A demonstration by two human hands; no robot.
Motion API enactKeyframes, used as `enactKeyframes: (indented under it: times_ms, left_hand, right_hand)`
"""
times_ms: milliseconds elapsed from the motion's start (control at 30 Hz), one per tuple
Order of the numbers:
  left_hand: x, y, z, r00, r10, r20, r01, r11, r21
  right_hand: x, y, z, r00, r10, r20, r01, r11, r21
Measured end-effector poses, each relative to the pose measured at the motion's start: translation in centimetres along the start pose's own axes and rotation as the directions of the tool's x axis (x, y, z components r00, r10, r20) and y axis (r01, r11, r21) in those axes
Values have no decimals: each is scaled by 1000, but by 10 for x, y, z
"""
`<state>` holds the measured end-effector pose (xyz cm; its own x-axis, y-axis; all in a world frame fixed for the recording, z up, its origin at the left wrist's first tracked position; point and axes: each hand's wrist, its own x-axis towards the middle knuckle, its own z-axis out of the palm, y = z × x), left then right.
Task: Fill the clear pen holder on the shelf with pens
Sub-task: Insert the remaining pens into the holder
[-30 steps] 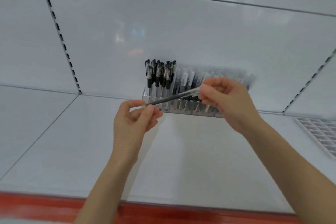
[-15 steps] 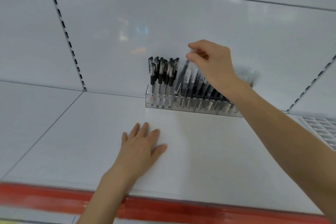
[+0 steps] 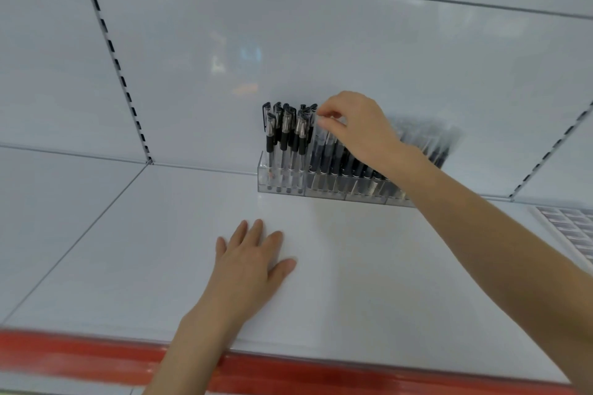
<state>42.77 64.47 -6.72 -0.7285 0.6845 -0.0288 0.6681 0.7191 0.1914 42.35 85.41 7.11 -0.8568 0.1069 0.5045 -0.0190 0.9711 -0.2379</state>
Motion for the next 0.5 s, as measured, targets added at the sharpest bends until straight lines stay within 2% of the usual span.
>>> enactKeyframes:
  times_ms: [167,367,500]
  left_hand:
    - [-2,0,0,1000,2,-3,-2,1000,-13]
    - [-1,-1,2,999,1,-42,-2,1000,-24]
    - [-2,1,1,998,9,-64,-12,998,-58]
  right_hand:
    - [-1,6,9,999,-9,-45,8,1000,-21]
    - [-11,2,23,960,-191,-203,171,979,-111]
    - [-12,4,26,960,-188,-209,172,981,-93]
